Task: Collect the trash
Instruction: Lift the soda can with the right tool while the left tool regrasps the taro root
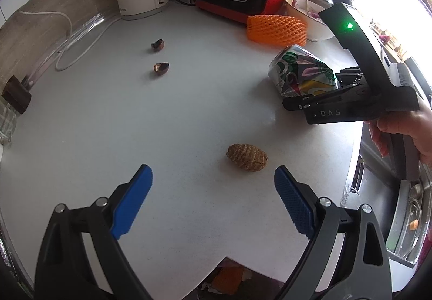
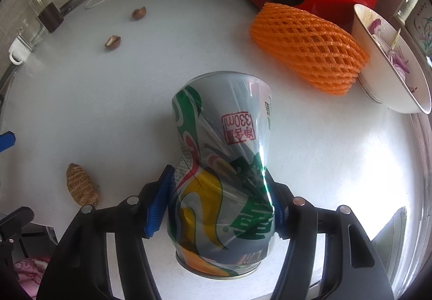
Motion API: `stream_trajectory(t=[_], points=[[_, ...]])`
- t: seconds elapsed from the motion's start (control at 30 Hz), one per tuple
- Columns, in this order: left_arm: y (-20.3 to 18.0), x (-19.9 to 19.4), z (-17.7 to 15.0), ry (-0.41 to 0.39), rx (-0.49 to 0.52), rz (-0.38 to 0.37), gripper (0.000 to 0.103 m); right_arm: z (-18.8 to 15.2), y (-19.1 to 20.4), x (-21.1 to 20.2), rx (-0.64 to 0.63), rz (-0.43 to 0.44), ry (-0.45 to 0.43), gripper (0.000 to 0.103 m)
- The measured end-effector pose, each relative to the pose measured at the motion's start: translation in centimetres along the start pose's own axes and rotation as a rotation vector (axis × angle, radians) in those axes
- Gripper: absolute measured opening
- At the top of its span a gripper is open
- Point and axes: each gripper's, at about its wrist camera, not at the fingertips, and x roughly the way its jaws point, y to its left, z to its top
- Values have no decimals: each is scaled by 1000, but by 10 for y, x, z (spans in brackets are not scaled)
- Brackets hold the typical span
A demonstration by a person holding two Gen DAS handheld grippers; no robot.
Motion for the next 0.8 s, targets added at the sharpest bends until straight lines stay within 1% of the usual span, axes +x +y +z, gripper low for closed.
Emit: stream_trajectory(t=[0.23, 0.33, 0.43, 0.53, 0.67, 0.73, 0.77, 0.8], points=[[-5, 13, -1, 45, -24, -62, 88, -22, -11, -23, 33, 5, -97, 62], [-9, 21, 3, 68, -47, -90, 89, -35, -18, -37, 48, -13, -134, 62], [-12, 32, 6, 98, -89, -78, 90, -45, -26, -53, 76, -13, -168, 62], [-13, 46, 10, 140, -161, -74, 90, -52, -22, -67, 92, -15, -192, 62], [-16, 57, 14, 156, -240, -50, 90, -54, -28, -68, 110, -17, -209, 62], [-19, 61, 16, 163, -263, -48, 81, -57, -33, -70, 119, -19, -214, 63], [-20, 65, 17, 172, -272, -48, 72, -59, -36, -72, 122, -19, -215, 62], [-21, 68, 18, 182, -277, -47, 64, -61, -38, -73, 124, -18, -216, 63]])
